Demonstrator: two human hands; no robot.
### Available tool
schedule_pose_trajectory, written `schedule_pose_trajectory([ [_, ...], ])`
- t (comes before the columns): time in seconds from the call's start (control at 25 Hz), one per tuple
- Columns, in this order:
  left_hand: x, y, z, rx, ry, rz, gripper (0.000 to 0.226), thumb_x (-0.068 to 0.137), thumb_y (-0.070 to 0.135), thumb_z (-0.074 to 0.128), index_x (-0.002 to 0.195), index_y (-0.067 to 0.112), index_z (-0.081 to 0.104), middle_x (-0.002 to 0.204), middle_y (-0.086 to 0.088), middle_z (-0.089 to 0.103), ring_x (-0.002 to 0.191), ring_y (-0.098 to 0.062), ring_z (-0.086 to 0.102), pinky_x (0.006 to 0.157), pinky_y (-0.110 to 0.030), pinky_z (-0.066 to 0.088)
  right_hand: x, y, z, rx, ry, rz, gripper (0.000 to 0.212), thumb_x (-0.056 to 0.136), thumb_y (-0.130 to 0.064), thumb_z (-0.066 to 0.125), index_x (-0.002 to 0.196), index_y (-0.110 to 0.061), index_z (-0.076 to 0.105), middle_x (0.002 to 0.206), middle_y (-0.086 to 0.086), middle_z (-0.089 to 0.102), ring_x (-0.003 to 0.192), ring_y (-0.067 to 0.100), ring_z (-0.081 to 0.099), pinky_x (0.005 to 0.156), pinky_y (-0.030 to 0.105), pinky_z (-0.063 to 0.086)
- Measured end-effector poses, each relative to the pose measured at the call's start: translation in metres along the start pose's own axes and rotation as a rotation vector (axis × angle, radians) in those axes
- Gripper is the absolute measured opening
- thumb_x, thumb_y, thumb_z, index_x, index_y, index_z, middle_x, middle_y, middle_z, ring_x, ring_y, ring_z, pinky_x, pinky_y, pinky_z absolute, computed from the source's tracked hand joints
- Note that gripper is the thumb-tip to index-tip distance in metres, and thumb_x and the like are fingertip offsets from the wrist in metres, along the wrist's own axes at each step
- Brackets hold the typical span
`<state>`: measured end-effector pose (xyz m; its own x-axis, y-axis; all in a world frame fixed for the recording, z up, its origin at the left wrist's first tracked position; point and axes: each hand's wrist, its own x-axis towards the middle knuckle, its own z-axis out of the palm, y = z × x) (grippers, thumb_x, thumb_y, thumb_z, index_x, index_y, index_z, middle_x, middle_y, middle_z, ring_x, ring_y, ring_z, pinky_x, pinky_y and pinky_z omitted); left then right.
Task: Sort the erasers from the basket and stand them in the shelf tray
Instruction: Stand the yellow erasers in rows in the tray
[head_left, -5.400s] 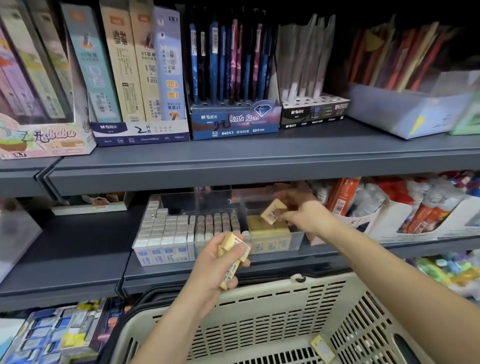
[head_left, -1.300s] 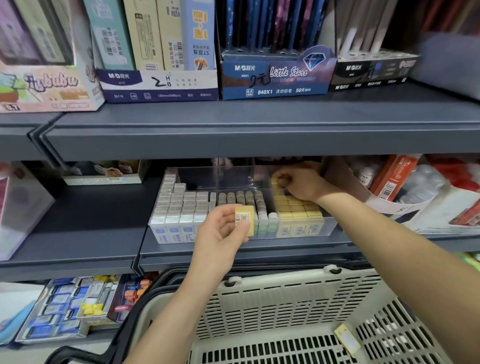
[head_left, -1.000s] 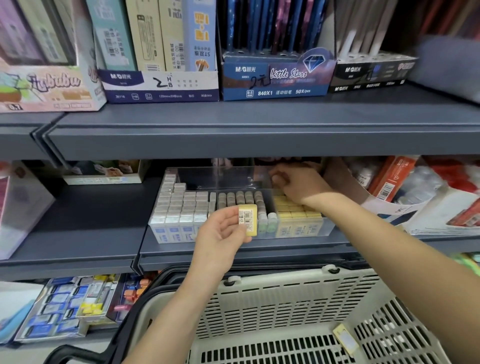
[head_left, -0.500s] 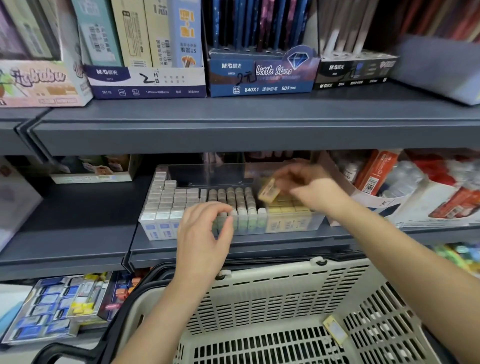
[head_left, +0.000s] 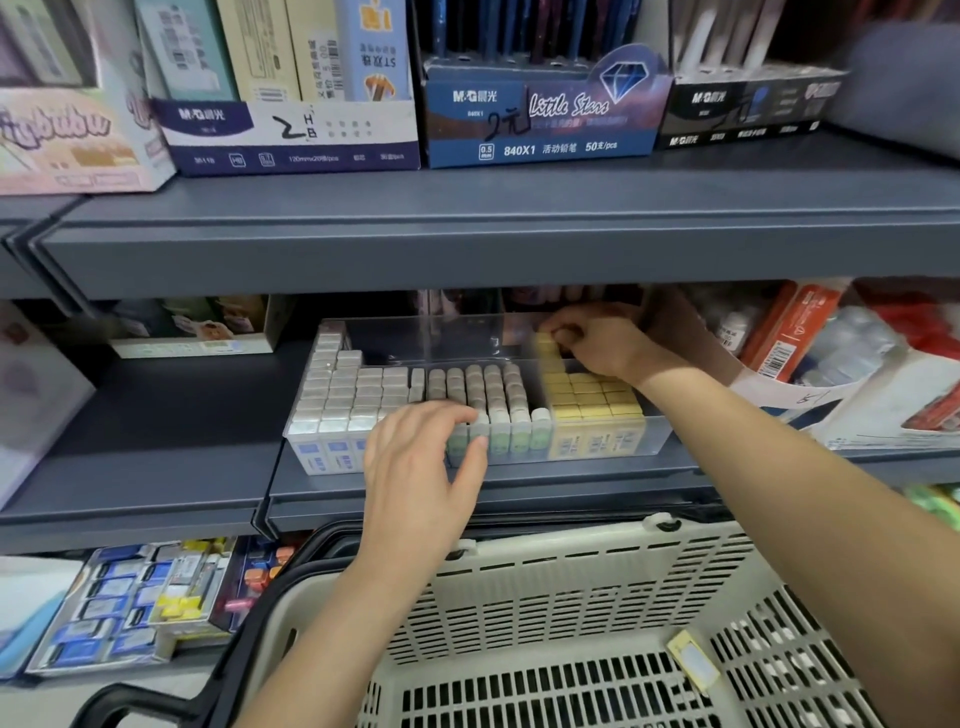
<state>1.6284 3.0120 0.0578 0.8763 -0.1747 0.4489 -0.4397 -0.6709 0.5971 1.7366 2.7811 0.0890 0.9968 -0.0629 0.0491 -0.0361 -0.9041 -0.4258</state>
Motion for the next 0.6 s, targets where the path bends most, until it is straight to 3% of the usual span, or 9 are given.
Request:
schedule_pose_trajectory([
  [0.16, -0.001, -0.001, 0.000, -0.021, 0.002, 0.009, 0.023, 0.087, 0.032, 0.053, 0.106, 0.024, 0.064, 0.109, 0.014, 0.059, 0.107, -0.001, 0.042, 0.099, -0.021, 0.021, 0.003, 0.000, 0.001, -0.094, -0.118, -0.011, 0.034, 0.099, -0.019, 0.034, 0.126, -0.026, 0.054, 0.135, 0.001, 0.051, 0.120, 0.021, 0.049, 0.092, 0.020, 0.031],
  [0.28, -0.002, 0.002, -0.003, -0.072, 0.019, 0.012, 0.018, 0.088, 0.021, 0.059, 0.106, 0.021, 0.064, 0.110, 0.012, 0.059, 0.112, -0.007, 0.046, 0.102, -0.028, 0.030, -0.019, -0.009, -0.011, -0.005, -0.040, -0.041, 0.034, 0.098, -0.017, 0.037, 0.128, -0.022, 0.052, 0.130, 0.007, 0.056, 0.117, 0.025, 0.051, 0.098, 0.028, 0.037],
  [0.36, -0.007, 0.012, -0.007, -0.165, 0.048, 0.019, 0.017, 0.088, 0.020, 0.058, 0.104, 0.022, 0.063, 0.109, 0.020, 0.055, 0.111, -0.001, 0.045, 0.100, -0.025, 0.035, -0.048, -0.016, -0.021, 0.028, 0.049, -0.084, 0.031, 0.097, -0.017, 0.041, 0.124, -0.020, 0.056, 0.123, 0.006, 0.061, 0.112, 0.024, 0.055, 0.095, 0.029, 0.041],
  [0.48, -0.029, 0.036, -0.009, -0.330, -0.018, 0.037, 0.017, 0.086, 0.032, 0.049, 0.100, 0.035, 0.058, 0.101, 0.032, 0.051, 0.104, 0.009, 0.047, 0.087, -0.012, 0.041, -0.121, -0.019, -0.030, 0.211, 0.181, -0.170, 0.021, 0.092, -0.020, 0.053, 0.108, -0.025, 0.065, 0.105, -0.008, 0.065, 0.087, -0.007, 0.055, 0.077, 0.008, 0.038],
  [0.6, -0.073, 0.050, 0.007, -0.331, -0.323, 0.086, 0.021, 0.086, 0.037, 0.045, 0.104, 0.038, 0.055, 0.098, 0.029, 0.052, 0.098, 0.009, 0.050, 0.084, -0.007, 0.040, -0.203, -0.010, -0.025, 0.342, 0.027, -0.186, 0.014, 0.088, -0.021, 0.060, 0.095, -0.031, 0.067, 0.090, -0.022, 0.063, 0.078, -0.016, 0.055, 0.068, 0.000, 0.037],
])
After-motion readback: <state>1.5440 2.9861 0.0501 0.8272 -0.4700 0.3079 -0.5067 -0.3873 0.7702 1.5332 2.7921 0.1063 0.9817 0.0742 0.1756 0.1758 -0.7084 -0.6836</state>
